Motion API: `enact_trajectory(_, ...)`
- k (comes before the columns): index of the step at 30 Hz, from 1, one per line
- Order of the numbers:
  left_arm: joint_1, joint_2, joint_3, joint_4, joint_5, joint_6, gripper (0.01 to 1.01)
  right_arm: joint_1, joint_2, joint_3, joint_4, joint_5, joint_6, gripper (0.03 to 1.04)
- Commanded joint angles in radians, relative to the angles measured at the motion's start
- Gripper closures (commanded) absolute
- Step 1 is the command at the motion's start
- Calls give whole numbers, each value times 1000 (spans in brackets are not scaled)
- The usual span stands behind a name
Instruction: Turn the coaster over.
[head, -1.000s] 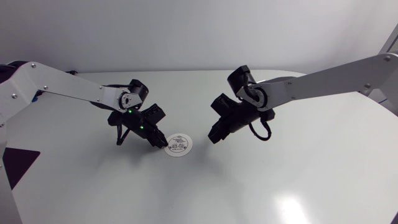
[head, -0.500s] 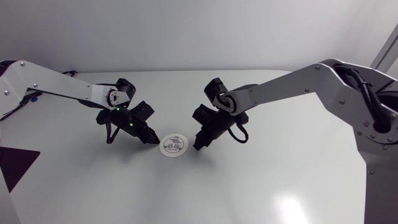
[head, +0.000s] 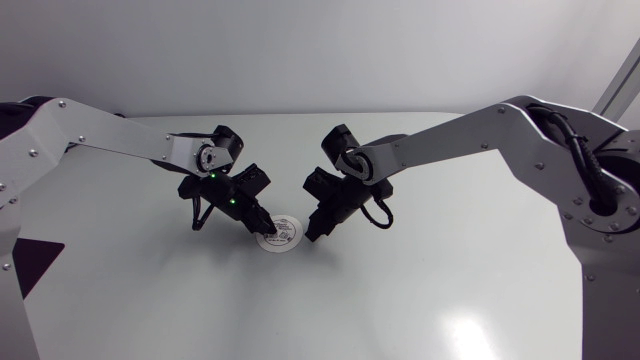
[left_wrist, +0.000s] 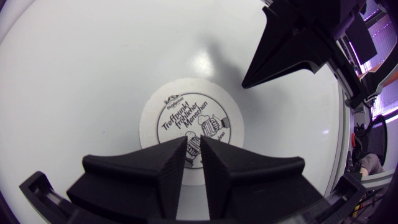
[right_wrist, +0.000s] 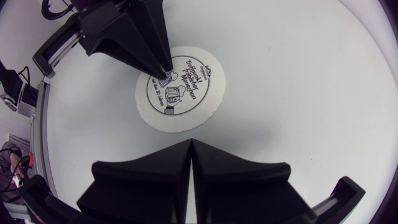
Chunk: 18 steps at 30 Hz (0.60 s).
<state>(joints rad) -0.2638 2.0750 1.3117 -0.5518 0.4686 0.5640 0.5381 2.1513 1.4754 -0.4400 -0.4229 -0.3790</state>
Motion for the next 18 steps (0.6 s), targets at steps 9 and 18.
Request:
enact_trajectory(9, 54, 10, 17, -25, 7, 8, 841, 10, 30, 20, -14, -7, -9, 1020)
enact_trajectory(18, 24, 68, 15, -25, -21, 13, 841, 10, 24, 19, -14, -7, -9, 1020)
